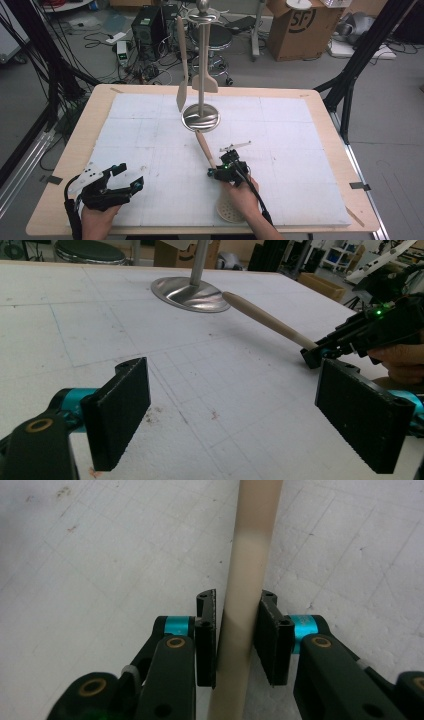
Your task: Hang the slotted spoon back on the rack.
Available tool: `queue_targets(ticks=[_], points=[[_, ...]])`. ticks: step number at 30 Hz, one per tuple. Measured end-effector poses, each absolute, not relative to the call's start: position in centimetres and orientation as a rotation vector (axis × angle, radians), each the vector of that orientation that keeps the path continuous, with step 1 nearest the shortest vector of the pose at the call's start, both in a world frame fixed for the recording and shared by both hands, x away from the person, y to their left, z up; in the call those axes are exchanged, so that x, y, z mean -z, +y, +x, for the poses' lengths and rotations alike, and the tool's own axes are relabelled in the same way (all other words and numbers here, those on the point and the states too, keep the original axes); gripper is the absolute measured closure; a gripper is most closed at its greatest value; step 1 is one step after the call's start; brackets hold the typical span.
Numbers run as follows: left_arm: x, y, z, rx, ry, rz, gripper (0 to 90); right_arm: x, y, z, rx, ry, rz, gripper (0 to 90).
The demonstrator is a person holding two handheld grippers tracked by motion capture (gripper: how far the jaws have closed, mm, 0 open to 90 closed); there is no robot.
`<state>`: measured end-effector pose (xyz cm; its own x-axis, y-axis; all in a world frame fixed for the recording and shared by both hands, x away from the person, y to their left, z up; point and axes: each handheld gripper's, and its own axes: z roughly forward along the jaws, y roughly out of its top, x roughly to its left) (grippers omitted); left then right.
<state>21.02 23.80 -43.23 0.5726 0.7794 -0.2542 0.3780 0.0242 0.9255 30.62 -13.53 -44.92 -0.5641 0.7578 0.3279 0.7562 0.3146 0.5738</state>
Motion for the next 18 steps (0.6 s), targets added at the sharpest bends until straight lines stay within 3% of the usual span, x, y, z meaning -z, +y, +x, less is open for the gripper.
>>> queue_targets(ticks=[5,8,18], points=[[43.25,23.84,21.00,-0.411,1.003,1.581,15.1,44.95,-13.61,30.66,-1.123,2.535,1.492,67.3],[43.23,23.82,20.99,-0.411,0.999,1.586,15.1,44.92,-13.55,30.67,-1.107,2.533,1.499,72.6],[43.22,23.90,20.95,-0.412,1.004,1.578,15.1,44.16,-12.90,30.16,-1.146,2.550,1.390,77.7]])
